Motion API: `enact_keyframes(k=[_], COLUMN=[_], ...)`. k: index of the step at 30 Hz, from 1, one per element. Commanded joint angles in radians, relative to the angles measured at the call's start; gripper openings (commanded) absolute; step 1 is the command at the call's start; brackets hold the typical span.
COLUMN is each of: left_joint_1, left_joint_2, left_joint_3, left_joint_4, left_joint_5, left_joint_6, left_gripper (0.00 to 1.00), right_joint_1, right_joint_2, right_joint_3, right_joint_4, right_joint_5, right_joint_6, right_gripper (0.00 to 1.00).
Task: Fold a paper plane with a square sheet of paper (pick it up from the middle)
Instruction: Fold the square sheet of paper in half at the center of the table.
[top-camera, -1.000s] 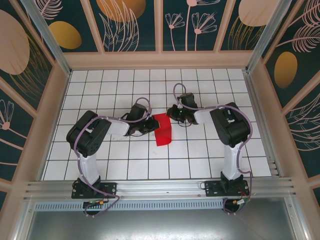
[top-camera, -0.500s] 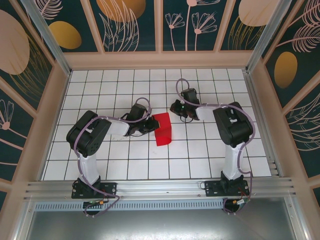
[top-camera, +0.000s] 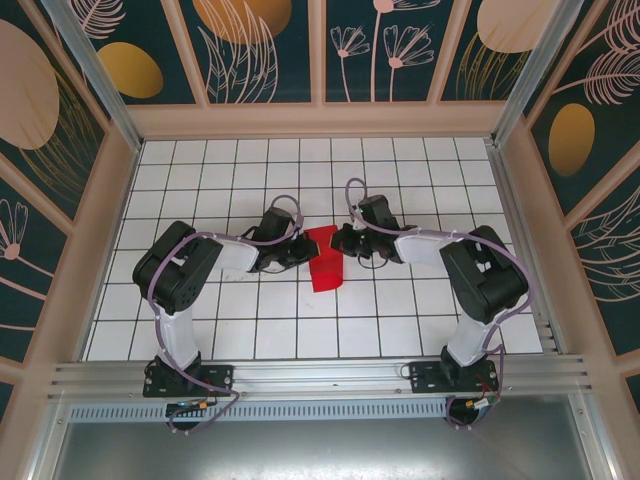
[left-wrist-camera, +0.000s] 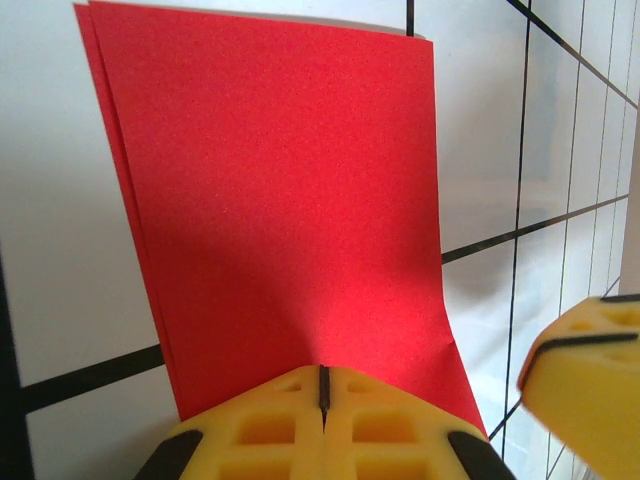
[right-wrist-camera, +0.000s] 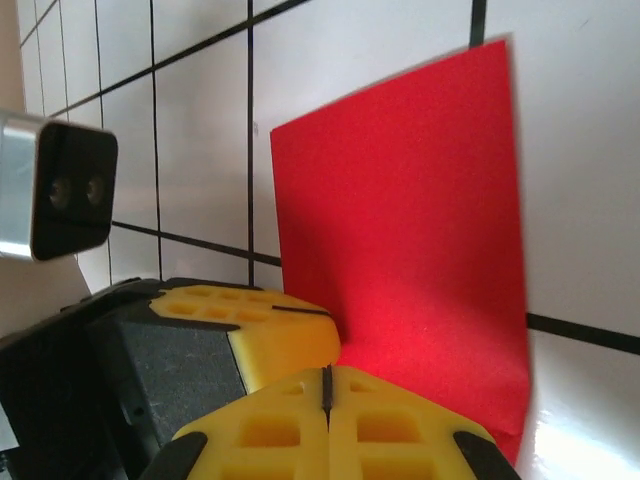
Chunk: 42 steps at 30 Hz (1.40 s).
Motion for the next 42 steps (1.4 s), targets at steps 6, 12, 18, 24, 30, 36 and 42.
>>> enact_keyframes(k=[6, 12, 18, 24, 30, 36, 42], left_joint_1=[-0.005, -0.005, -0.005, -0.005, -0.005, -0.005, -0.005], left_joint_2=[0.133, 0.136, 0.135, 0.139, 0.134, 0.112, 0.118], left_joint_3=[-0.089, -0.089, -0.09, -0.09, -0.088, -0.058, -0.018], left_joint_4=[-0.295, -0.294, -0.295, -0.289, -0.298, -0.325, -0.35], left_joint_5=[-0.183, -0.186, -0.192, -0.189, -0.195, -0.206, -0.199], left_joint_6=[0.047, 0.047, 0.047, 0.053, 0.081, 0.154, 0.172], left_gripper=[0.0, 0.0, 0.0, 0.0, 0.0, 0.0, 0.0], right_joint_1=[0.027, 0.025, 0.025, 0.025, 0.016, 0.024, 0.047], right_joint_2=[0.054, 0.046, 0.011, -0.087, -0.227, -0.245, -0.131], right_joint_3=[0.019, -0.021, -0.09, -0.219, -0.267, -0.197, -0.138], right_joint_4=[-0.087, -0.139, -0.161, -0.174, -0.195, -0.084, 0.003], right_joint_5=[-0.013, -0.013, 0.005, 0.008, 0.017, 0.005, -0.012], right_joint_6=[-0.045, -0.088, -0.105, -0.127, -0.136, -0.08, -0.059], right_gripper=[0.0, 0.0, 0.0, 0.0, 0.0, 0.0, 0.0])
